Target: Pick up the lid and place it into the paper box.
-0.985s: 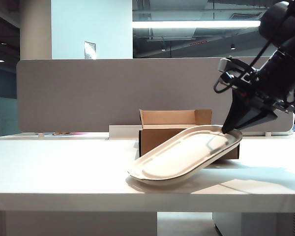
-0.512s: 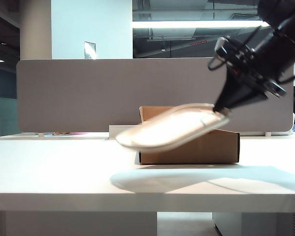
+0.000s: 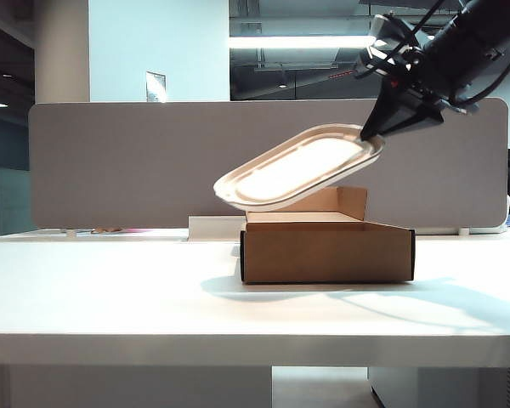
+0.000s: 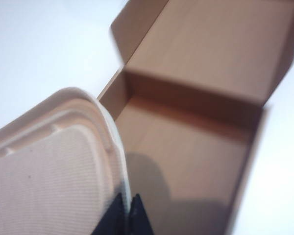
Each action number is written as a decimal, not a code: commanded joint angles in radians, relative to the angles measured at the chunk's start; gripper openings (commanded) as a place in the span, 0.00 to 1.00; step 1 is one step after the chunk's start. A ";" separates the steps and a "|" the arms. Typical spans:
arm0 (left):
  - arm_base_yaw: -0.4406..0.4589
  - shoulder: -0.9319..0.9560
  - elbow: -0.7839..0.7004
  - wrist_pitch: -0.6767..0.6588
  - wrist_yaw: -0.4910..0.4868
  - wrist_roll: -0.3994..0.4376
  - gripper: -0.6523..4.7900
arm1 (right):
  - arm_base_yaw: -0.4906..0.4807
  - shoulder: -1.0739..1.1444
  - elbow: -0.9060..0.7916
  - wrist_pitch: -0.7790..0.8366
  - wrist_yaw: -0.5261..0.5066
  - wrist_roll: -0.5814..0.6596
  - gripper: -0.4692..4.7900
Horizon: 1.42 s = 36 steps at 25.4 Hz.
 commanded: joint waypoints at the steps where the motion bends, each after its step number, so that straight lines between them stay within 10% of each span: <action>1: 0.000 0.001 0.003 0.005 0.000 0.001 0.12 | 0.000 0.003 0.006 0.129 0.094 -0.034 0.08; 16: 0.000 0.001 0.003 0.006 0.004 0.001 0.12 | -0.002 0.220 0.006 0.340 0.221 -0.056 0.09; 27: 0.000 0.001 0.003 0.006 0.004 0.001 0.12 | -0.002 0.211 0.006 0.343 0.207 -0.056 0.56; 30: 0.000 0.001 0.003 0.006 0.004 0.001 0.12 | -0.006 0.171 0.005 0.336 0.215 -0.055 0.54; 32: 0.000 0.001 0.003 0.006 0.004 0.001 0.12 | -0.016 0.129 0.005 0.303 0.238 -0.055 0.39; 33: 0.000 0.001 0.003 0.006 0.004 0.001 0.12 | -0.025 0.090 0.004 0.269 0.275 -0.055 0.15; 36: 0.000 0.001 0.003 0.005 0.003 0.001 0.12 | -0.068 0.016 0.000 0.198 0.278 -0.039 0.08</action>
